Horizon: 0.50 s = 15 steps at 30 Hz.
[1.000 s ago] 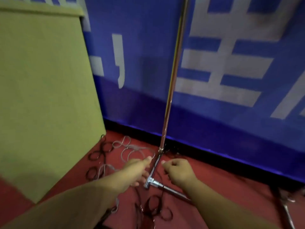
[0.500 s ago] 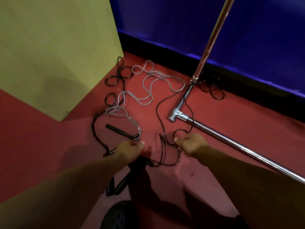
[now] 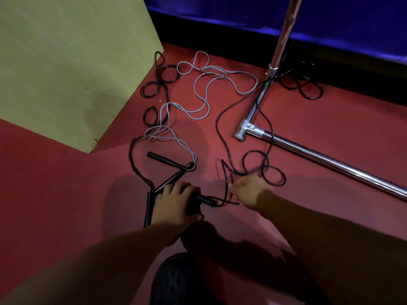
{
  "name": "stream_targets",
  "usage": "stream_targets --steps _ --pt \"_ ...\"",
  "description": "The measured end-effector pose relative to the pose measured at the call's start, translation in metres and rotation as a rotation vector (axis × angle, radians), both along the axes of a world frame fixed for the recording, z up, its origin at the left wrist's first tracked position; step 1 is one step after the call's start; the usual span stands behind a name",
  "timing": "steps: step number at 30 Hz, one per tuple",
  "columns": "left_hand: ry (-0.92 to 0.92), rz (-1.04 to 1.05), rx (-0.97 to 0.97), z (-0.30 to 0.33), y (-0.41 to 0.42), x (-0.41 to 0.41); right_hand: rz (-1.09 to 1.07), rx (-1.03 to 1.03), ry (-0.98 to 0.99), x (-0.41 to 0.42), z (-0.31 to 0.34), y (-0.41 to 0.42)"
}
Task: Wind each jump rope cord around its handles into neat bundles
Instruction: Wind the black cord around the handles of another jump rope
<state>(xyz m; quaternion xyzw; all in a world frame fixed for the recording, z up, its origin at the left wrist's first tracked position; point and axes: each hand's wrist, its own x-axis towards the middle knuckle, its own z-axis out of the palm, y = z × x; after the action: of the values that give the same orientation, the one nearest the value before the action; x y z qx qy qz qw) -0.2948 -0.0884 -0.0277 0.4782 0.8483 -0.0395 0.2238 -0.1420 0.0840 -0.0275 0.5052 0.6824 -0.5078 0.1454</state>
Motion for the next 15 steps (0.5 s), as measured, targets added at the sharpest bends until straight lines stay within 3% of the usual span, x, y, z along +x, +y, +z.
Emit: stream_targets --steps 3,6,11,15 --pt "0.105 -0.042 -0.176 -0.004 0.003 0.002 0.007 0.025 -0.027 0.006 -0.004 0.002" --pt "0.100 0.028 -0.257 -0.009 0.000 0.006 0.023 0.050 -0.061 0.012 -0.007 0.004" --pt "-0.300 0.206 -0.178 0.000 0.012 0.014 -0.008 0.058 -0.031 0.019 0.014 0.018" --pt "-0.643 0.112 -0.102 0.051 0.052 0.022 0.044 0.173 0.036 0.022 0.065 0.038"
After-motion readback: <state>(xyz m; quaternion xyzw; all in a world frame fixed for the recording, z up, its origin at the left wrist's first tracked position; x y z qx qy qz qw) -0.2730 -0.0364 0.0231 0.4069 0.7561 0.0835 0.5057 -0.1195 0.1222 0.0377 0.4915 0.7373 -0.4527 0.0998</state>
